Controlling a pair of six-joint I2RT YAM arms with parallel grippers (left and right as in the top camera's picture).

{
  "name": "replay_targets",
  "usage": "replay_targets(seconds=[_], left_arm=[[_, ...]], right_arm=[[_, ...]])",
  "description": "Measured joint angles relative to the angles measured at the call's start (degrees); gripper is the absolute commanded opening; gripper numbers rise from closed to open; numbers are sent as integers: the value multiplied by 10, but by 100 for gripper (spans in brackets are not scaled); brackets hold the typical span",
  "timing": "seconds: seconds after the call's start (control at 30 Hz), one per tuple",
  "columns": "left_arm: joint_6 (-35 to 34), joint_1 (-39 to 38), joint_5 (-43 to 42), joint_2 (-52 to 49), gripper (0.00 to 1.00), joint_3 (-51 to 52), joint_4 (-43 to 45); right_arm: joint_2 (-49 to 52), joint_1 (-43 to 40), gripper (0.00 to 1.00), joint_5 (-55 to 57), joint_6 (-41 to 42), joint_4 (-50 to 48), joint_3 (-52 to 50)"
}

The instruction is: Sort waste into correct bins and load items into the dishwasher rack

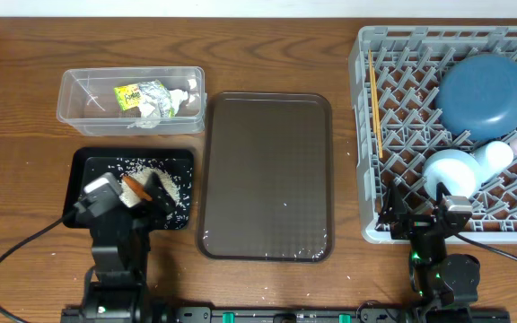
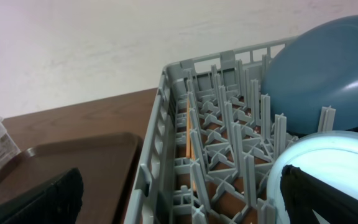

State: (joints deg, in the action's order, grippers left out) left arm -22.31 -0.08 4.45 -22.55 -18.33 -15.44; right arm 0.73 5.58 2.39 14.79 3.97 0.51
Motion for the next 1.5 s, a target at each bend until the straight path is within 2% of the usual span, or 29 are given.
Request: replay_targets(seconds=[0.13,0.33,0.63,1.23,1.5], left_arm=[[40,0,-24,66,98,66,55],[61,0,-33,144,98,137,93],[121,0,-41,212,98,161,119],[139,4,-41,219,98,162,121],[169,17,-41,219,98,162,121]], right_arm=[[0,0,99,0,0,0,0],[0,0,99,0,0,0,0],[0,0,99,0,0,0,0],[0,0,99,0,0,0,0],[0,0,99,0,0,0,0]])
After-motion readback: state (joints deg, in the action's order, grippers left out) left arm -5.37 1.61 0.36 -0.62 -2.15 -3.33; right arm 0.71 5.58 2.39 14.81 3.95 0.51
